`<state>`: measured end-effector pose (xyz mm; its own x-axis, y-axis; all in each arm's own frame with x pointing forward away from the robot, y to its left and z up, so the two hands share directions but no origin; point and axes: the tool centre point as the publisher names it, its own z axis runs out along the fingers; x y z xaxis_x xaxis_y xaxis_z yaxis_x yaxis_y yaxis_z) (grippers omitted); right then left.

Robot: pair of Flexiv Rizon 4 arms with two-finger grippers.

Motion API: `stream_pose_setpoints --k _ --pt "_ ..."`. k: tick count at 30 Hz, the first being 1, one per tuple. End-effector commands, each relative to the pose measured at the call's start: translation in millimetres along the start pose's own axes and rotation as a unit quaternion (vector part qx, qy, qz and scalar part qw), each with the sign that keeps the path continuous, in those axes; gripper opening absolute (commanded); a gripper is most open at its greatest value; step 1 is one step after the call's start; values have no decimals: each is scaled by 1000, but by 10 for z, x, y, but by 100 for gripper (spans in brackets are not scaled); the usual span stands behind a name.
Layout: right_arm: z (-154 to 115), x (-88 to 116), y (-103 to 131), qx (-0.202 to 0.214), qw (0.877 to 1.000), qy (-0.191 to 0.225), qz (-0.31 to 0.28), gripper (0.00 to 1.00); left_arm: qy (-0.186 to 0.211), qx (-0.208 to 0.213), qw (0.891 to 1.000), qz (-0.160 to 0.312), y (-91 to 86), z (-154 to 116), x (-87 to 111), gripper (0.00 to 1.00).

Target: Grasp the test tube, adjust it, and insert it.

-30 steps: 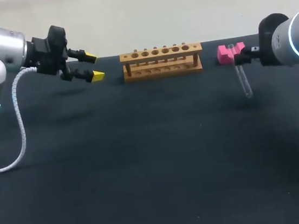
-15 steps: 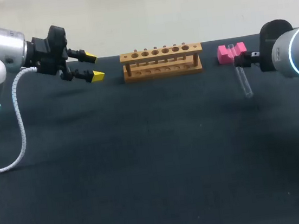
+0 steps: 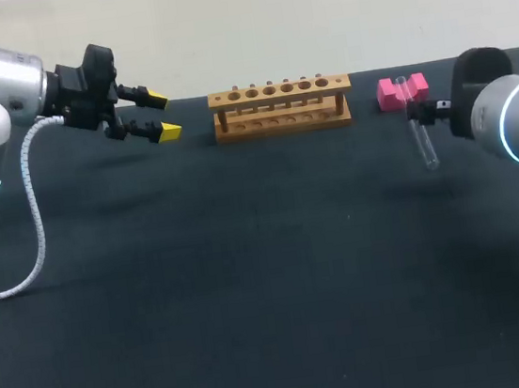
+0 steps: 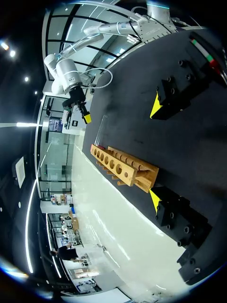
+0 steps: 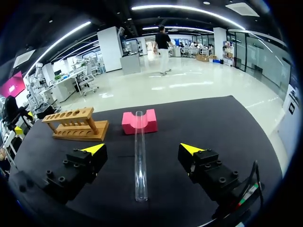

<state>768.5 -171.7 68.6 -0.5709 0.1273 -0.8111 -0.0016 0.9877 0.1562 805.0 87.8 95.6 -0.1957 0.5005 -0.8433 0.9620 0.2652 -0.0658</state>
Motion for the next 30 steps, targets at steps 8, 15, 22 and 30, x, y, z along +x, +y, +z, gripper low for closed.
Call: stream_pose_setpoints --k 8,15,22,30 --pt "0 26 -12 -3 999 -37 1 100 -1 -1 1000 1 -3 1 7 100" --pt "104 79 -29 -10 1000 10 2 100 -1 -1 1000 1 -3 1 7 100" --pt "224 134 -16 -7 1000 20 -3 100 -1 -1 1000 1 -3 1 7 100" --pt "363 183 74 -16 999 13 -27 100 -1 -1 1000 1 -3 1 7 100"
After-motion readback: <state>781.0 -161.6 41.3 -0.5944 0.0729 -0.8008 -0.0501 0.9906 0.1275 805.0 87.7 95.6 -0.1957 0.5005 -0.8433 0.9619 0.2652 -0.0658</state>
